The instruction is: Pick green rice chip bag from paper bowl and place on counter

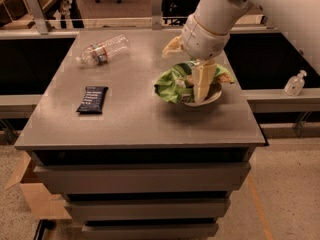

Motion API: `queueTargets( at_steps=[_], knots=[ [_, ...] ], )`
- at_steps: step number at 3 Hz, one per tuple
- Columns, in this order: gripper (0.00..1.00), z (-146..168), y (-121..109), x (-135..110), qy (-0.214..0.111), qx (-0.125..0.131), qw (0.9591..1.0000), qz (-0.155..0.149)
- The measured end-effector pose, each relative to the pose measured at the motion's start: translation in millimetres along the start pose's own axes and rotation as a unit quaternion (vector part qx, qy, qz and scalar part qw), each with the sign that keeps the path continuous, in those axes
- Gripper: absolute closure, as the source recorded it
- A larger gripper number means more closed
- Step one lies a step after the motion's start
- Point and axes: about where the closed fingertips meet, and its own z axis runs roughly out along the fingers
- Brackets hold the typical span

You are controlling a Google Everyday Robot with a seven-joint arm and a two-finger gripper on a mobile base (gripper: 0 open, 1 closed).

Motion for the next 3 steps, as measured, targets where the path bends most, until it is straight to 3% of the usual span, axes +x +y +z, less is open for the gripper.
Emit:
queueTargets(
  at_steps=[2, 3],
  knots=[
    [0.64, 10.2, 0.0, 0.3, 0.002, -0.007, 1.0, 0.003],
    [0.88, -5.9, -5.1, -8.0, 0.004, 0.015, 0.9998, -0.012]
  ],
)
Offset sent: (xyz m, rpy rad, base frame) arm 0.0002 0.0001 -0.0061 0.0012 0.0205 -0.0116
